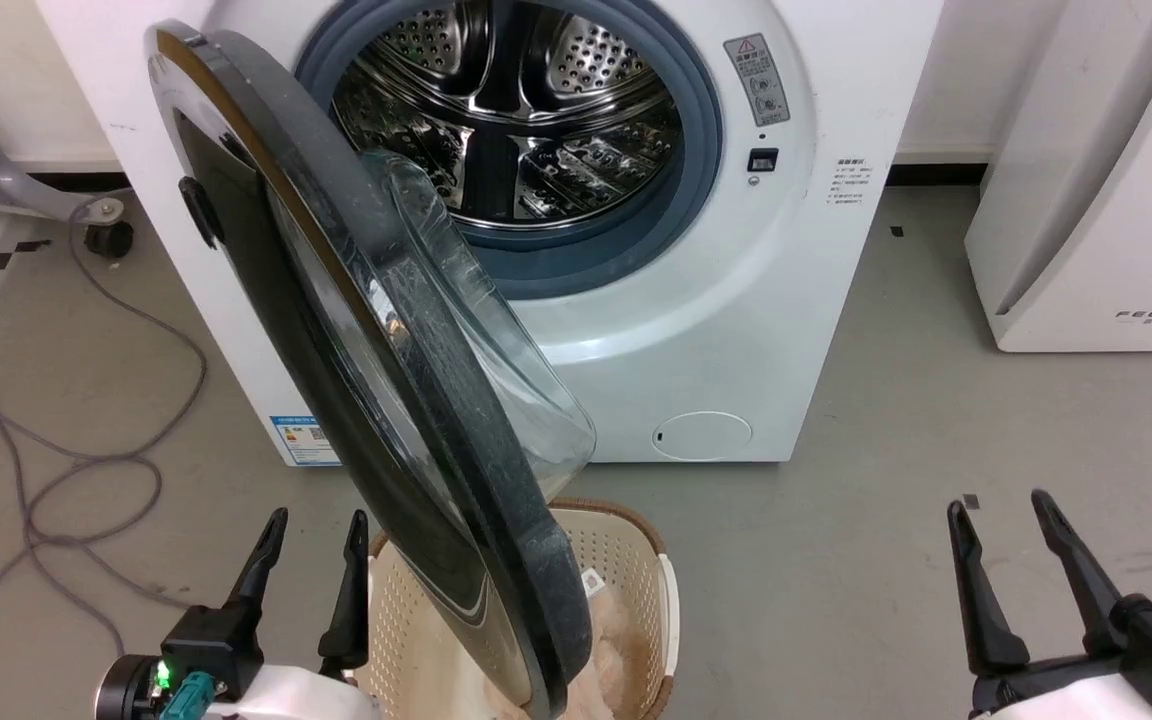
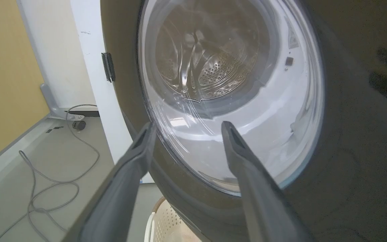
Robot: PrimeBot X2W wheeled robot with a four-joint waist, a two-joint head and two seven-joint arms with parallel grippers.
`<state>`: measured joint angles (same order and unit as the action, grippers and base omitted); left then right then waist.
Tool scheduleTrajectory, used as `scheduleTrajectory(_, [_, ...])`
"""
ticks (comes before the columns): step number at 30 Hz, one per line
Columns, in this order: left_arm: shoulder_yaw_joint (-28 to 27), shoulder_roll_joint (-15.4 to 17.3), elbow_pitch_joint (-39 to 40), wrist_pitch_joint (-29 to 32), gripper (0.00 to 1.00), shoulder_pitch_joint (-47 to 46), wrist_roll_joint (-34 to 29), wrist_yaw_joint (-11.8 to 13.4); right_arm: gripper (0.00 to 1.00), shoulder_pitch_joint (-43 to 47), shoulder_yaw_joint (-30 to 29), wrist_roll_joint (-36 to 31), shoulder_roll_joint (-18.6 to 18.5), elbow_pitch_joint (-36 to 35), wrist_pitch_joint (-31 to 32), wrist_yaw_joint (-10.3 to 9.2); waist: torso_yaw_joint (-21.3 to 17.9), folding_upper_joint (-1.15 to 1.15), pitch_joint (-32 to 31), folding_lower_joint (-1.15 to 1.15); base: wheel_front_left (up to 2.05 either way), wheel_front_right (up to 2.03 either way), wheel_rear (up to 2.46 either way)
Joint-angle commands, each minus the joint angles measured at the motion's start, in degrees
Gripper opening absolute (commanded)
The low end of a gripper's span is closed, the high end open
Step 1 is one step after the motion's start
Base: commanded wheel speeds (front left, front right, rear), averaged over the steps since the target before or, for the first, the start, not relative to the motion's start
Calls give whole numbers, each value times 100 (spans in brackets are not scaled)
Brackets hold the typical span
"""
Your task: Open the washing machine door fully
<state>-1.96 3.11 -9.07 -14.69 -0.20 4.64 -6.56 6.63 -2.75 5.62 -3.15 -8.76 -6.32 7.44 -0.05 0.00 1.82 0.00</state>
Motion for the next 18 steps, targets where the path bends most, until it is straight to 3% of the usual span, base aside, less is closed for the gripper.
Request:
scheduleTrajectory(1, [1, 12, -20, -30, 100, 8, -33, -11, 100, 86, -9, 7, 25, 46, -7, 5, 3, 0, -9, 0, 0, 0, 0])
scheduleTrajectory(6, [1, 12, -73, -30, 100, 22, -29, -20, 100, 113, -40, -55, 26, 182, -5, 5, 11, 0, -35, 0, 0, 0, 0])
scheduleTrajectory(7, [3, 12, -84, -30, 32, 25, -19, -23, 100, 113, -40, -52, 26, 194, -2, 5, 10, 0, -39, 0, 0, 0, 0])
scheduleTrajectory(8, [12, 12, -98, -30, 0, 28, -3, -28, 100, 113, -38, -61, 26, 199, -3, 5, 10, 0, -44, 0, 0, 0, 0])
scheduleTrajectory(18, [66, 33, -122, -30, 0, 26, 104, -57, 100, 131, -55, -11, 26, 244, 23, 5, 1, 0, -41, 0, 0, 0, 0])
